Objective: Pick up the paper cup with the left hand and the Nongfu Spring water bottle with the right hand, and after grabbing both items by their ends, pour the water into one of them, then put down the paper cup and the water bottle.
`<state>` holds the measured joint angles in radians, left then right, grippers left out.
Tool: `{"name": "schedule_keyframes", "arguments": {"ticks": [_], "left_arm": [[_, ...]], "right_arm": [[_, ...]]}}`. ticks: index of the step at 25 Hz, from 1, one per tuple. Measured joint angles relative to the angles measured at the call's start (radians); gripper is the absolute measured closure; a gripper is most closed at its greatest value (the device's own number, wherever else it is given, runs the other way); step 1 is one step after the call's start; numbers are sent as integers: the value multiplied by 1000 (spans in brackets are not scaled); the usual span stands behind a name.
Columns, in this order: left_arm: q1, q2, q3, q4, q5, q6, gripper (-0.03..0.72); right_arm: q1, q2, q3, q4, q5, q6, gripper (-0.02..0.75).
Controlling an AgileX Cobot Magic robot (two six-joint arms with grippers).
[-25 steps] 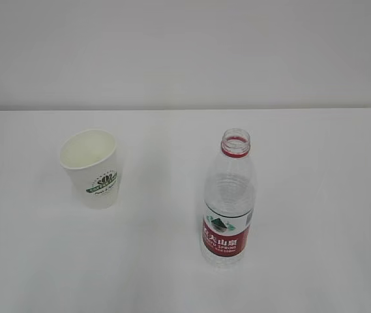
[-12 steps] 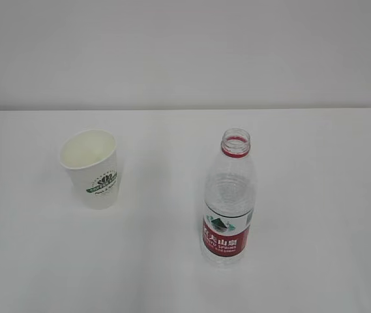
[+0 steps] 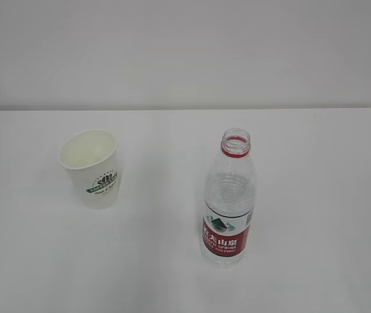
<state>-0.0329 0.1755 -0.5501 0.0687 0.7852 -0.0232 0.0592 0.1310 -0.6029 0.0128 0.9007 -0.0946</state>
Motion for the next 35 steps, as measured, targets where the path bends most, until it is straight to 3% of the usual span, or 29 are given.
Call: {"name": "schedule_keyframes", "arguments": {"ticks": [16,35], "left_arm": [[0,127,0,3,-228,0,109],[0,363,-111,41,-313,0,109]], "right_arm": [[0,145,0,6,-265,-76,183],[0,364,-49,6,-403,-78,183]]}}
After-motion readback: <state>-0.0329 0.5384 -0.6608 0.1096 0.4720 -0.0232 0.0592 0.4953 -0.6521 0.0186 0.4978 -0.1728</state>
